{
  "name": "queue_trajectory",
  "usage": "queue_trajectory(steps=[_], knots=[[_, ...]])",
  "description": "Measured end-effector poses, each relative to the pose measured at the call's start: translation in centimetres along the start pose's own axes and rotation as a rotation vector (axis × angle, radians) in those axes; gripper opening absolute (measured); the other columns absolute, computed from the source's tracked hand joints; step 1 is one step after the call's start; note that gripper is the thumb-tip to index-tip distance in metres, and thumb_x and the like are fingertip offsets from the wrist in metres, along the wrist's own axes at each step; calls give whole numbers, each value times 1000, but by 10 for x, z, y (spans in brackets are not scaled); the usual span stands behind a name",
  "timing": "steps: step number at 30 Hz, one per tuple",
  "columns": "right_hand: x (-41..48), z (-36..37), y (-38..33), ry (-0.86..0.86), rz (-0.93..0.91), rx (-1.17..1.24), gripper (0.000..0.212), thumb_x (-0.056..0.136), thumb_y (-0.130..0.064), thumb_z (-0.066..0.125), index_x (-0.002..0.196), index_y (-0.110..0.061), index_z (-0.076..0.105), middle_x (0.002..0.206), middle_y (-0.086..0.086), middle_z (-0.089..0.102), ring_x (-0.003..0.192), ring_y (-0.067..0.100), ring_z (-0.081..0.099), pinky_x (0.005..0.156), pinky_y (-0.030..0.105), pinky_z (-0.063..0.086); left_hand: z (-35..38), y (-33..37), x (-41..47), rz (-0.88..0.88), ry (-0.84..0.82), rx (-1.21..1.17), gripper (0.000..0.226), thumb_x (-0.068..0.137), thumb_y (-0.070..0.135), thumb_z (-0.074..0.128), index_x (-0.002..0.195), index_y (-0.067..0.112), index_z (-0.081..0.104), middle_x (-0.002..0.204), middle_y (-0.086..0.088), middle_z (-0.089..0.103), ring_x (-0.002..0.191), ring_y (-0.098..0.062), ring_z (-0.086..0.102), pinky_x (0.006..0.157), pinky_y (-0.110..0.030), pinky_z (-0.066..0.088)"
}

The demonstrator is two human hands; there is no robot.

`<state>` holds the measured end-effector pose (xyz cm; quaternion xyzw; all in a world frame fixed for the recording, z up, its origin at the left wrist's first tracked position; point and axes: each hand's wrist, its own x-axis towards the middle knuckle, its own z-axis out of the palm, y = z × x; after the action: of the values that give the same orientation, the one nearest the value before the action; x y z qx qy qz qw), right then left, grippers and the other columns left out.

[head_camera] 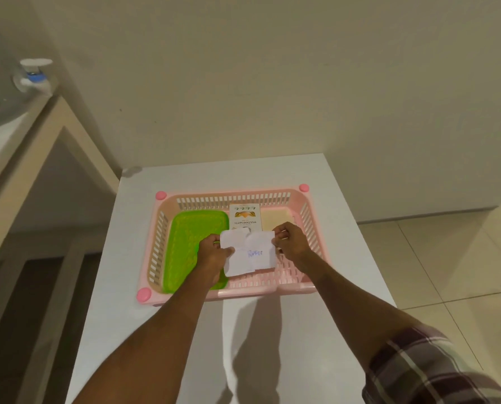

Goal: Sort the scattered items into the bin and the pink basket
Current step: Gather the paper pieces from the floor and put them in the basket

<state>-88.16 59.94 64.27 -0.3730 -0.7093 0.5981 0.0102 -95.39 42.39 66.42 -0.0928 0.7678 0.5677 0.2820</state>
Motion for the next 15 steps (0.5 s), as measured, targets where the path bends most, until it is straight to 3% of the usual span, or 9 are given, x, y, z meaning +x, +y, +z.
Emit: queue_trajectory(steps=[4, 8, 10, 12, 15], knots=[[6, -13, 8, 101, 7, -131, 12, 95, 2, 50, 100, -9, 48, 97, 8, 55, 86, 23, 57, 49, 19, 43, -12, -5, 9, 9, 44, 22, 31, 83, -10, 63, 113, -8, 54, 119, -25, 62, 89, -28, 56, 58, -25, 42], [14, -18, 19, 133, 96, -316, 14, 96, 0, 47, 88, -12, 46, 91, 5, 54, 79, 18, 54, 59, 23, 45, -18, -10, 15, 5, 55, 42, 31, 83, -11, 63, 113, -8, 55, 118, -25, 62, 87, -25, 55, 55, -23, 39], [18, -18, 26, 120, 181, -421, 17, 91, 4, 53, 85, -11, 48, 90, 4, 55, 85, 21, 58, 66, 27, 52, -19, -13, 17, -5, 61, 45, 31, 83, -11, 63, 112, -8, 55, 117, -25, 62, 88, -25, 55, 55, -23, 39], [18, -17, 31, 100, 249, -505, 19, 87, 5, 59, 102, -4, 53, 102, 9, 59, 95, 26, 60, 74, 30, 55, -20, -15, 19, -15, 64, 48, 32, 82, -12, 64, 113, -8, 55, 117, -25, 62, 88, -25, 55, 56, -23, 39], [16, -14, 40, 97, 210, -652, 34, 88, 1, 61, 121, -2, 51, 119, 13, 59, 107, 27, 60, 89, 33, 54, -22, -20, 22, -32, 69, 52, 32, 82, -12, 64, 112, -9, 55, 117, -26, 62, 89, -25, 55, 58, -25, 41]])
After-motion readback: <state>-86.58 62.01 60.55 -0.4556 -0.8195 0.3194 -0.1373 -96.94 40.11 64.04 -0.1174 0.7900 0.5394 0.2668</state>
